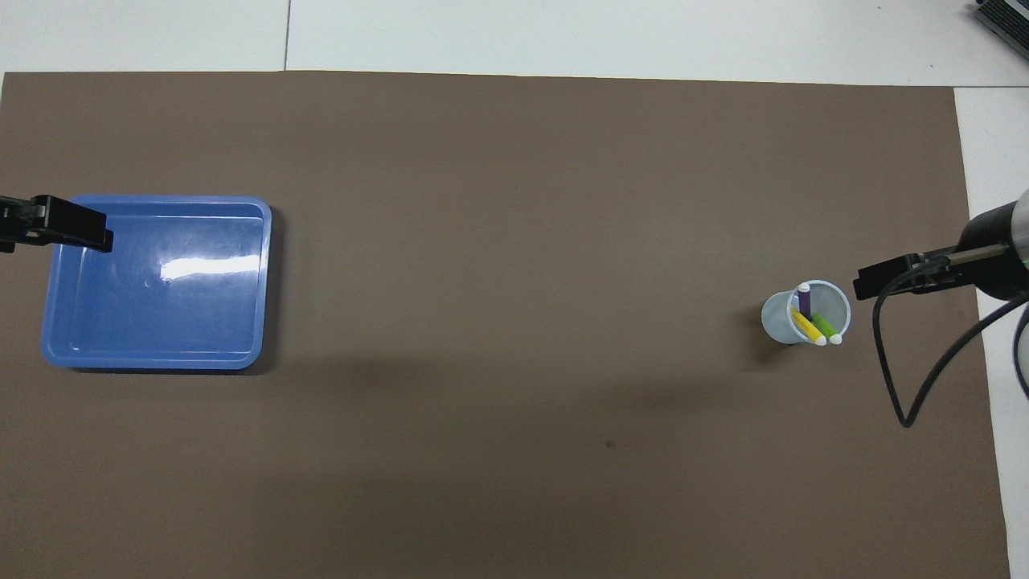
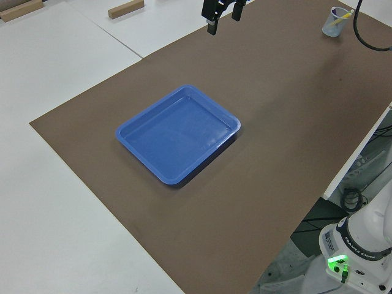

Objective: Transfer and insert pens with both arms

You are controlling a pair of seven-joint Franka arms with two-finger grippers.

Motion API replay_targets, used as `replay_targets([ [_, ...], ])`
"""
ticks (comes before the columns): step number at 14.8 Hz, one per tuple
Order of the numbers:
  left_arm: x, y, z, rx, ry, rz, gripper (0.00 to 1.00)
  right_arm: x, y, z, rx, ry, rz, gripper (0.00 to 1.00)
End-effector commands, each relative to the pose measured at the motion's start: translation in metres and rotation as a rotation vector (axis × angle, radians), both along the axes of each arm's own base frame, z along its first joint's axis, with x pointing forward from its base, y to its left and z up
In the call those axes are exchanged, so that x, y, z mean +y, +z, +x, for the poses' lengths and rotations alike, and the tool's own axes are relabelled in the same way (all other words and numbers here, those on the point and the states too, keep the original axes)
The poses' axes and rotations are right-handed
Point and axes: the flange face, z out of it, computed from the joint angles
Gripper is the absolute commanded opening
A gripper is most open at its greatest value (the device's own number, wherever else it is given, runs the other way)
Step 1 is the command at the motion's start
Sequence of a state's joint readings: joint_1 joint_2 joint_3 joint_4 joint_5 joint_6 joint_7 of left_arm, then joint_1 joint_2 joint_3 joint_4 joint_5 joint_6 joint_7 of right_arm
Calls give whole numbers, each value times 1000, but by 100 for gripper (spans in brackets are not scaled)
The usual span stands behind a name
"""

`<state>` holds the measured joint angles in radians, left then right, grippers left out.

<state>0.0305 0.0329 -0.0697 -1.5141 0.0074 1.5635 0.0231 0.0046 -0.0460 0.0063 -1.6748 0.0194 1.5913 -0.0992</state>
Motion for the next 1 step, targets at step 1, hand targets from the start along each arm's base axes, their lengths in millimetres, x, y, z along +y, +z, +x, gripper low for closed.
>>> replay_targets([
  [1, 2, 2, -4, -16, -9, 0, 100, -3, 4, -6, -6, -24, -5, 100],
])
